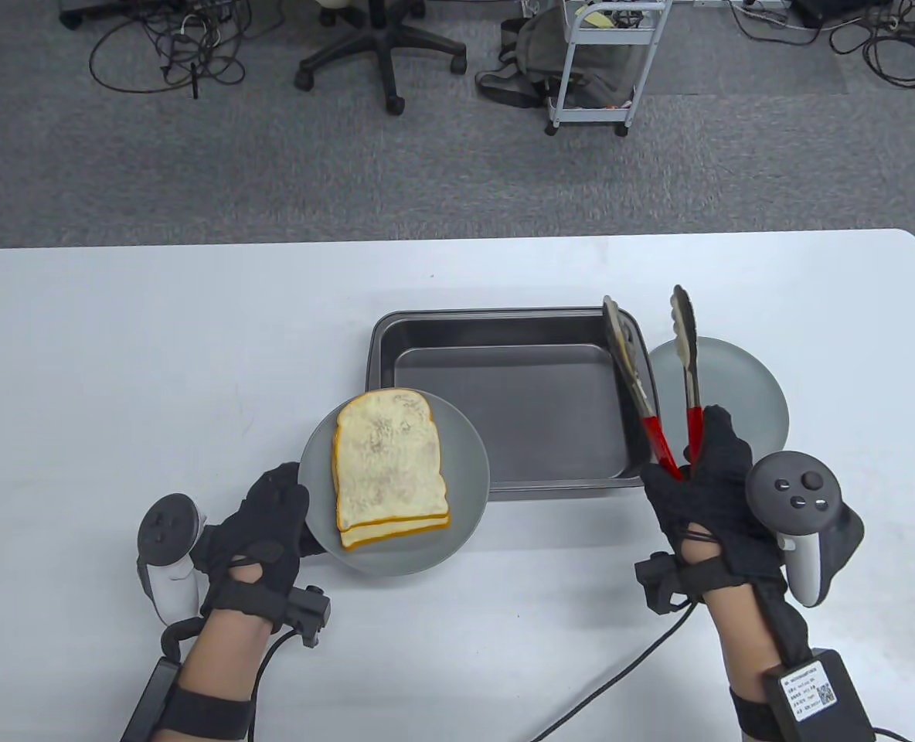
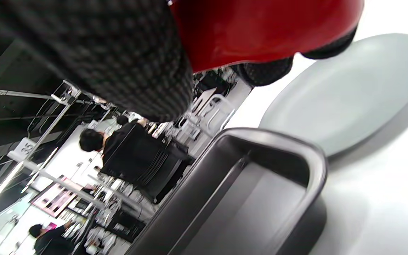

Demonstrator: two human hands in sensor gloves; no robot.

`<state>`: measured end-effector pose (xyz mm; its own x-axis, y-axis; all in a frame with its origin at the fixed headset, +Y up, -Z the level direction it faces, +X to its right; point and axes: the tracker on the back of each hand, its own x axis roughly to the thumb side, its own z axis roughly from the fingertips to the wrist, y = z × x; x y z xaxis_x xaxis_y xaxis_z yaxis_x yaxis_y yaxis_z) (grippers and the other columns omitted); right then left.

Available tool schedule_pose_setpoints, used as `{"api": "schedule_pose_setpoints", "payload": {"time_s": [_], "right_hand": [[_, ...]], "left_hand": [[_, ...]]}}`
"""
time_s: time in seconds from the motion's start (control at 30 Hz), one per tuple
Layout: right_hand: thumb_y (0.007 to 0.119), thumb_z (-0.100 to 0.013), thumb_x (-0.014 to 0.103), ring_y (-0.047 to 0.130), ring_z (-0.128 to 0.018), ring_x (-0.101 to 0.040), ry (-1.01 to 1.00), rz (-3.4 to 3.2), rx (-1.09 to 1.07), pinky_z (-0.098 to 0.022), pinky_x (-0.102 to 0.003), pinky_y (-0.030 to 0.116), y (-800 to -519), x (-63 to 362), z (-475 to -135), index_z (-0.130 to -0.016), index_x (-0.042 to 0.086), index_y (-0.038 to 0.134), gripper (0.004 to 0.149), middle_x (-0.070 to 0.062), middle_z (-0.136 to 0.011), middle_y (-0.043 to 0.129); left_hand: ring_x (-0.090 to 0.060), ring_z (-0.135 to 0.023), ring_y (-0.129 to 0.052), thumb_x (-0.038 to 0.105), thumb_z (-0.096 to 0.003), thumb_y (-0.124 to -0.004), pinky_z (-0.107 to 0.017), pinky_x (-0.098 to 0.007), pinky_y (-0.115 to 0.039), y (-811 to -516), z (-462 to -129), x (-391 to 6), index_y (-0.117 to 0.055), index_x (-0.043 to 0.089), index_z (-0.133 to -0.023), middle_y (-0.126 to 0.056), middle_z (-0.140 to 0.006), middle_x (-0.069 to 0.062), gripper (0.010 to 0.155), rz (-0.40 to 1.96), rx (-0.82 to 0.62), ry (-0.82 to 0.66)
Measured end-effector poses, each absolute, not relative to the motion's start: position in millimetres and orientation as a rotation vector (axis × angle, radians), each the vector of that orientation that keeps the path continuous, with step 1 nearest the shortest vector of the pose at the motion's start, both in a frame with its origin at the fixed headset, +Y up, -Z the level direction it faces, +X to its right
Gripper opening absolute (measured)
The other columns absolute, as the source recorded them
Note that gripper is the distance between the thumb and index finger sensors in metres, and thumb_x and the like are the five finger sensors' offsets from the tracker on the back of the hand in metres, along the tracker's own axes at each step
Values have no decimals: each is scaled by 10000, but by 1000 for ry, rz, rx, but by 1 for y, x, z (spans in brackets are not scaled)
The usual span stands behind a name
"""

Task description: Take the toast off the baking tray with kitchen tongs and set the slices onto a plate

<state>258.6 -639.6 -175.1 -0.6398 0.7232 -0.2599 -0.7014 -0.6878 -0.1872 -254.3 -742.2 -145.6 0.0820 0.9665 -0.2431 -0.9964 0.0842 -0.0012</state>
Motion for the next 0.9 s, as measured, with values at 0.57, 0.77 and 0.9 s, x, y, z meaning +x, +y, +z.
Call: {"api": "schedule_pose_setpoints", "payload": {"time_s": [0.57, 0.77, 0.9], "right_hand": [[988, -355, 362, 816, -730, -366, -21, 2437, -699, -591, -560, 734, -681, 299, -218, -1049, 86, 406, 946, -235, -970, 584], [981, -359, 371, 827, -717, -366, 84, 2490, -764, -582, -554, 745, -697, 302, -222, -1050, 81, 418, 938, -238, -960, 602], [963, -367, 387, 830, -707, -373, 128, 2481, -795, -569, -549, 751, -708, 306, -228, -1052, 79, 425, 924, -244, -957, 613]], "left_hand": [[-248, -572, -1179, 354, -512, -721, -365, -291, -1056, -742, -146, -255, -579, 106, -981, -986, -821, -95, 549, 1467, -182, 198], [-247, -569, -1181, 352, -511, -722, -365, -290, -1056, -741, -146, -255, -580, 107, -981, -987, -820, -92, 549, 1468, -181, 196], [-247, -568, -1181, 353, -511, -722, -364, -290, -1056, -741, -146, -255, -581, 107, -980, -986, -821, -94, 549, 1466, -182, 193]]}}
